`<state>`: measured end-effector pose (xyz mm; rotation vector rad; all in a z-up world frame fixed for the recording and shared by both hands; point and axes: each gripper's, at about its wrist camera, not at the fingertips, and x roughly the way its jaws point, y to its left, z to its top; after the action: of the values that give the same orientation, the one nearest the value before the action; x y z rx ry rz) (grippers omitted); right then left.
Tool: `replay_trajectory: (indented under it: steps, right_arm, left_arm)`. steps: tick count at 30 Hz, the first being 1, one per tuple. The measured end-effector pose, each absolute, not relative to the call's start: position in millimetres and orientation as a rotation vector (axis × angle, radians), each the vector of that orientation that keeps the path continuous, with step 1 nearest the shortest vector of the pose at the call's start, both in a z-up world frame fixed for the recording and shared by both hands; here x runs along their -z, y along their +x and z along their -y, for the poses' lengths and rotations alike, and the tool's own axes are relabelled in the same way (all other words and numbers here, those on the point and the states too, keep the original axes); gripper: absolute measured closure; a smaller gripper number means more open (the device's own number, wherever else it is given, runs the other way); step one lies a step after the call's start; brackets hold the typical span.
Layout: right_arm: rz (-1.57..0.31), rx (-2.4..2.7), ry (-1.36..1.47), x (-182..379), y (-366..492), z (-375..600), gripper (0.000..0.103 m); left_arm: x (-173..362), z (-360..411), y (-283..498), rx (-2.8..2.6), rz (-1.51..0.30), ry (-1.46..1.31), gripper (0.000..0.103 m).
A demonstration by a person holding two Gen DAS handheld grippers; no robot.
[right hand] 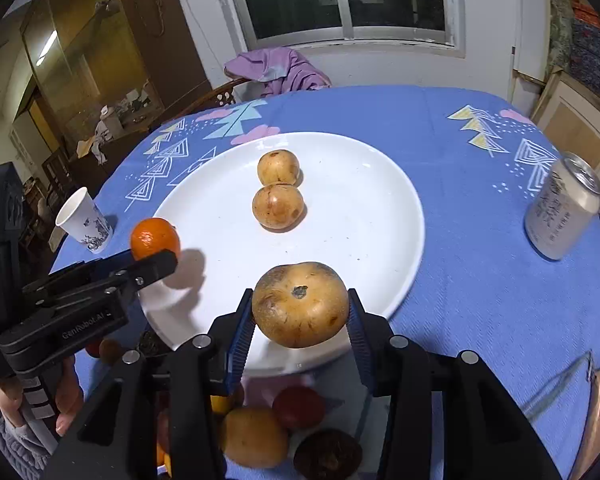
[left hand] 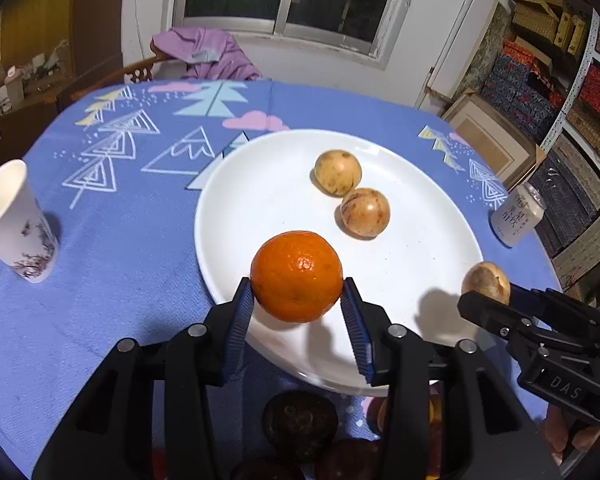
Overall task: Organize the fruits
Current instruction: 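Place the orange and brown pear on the white plate, opening both tools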
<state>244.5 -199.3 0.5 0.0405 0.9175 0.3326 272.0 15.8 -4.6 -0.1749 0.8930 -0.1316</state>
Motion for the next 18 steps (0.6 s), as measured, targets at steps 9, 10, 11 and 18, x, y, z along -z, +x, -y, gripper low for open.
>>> replay_trajectory:
  steps: [9, 10, 11, 18]
  right_arm:
    - [-0.854, -0.307, 0.010, -7, 237, 200, 0.037]
    - [-0.844, -0.304, 0.011, -10, 234, 202, 0.037]
    - [-0.838, -0.308, 0.014, -13, 229, 205, 0.037]
    - [-0.761, -0.315, 0.120, -33, 175, 239, 0.022]
  left_arm:
    - [-4, -11, 262, 0.144, -0.838, -0.142, 0.042]
    - [-8, -12, 258, 0.147, -0.832, -0.145, 0.042]
    - [-13, -15, 252, 0.147, -0.821, -0.151, 0.040]
    - [-34, -63, 177, 0.007, -0.698, -0.154, 0.013]
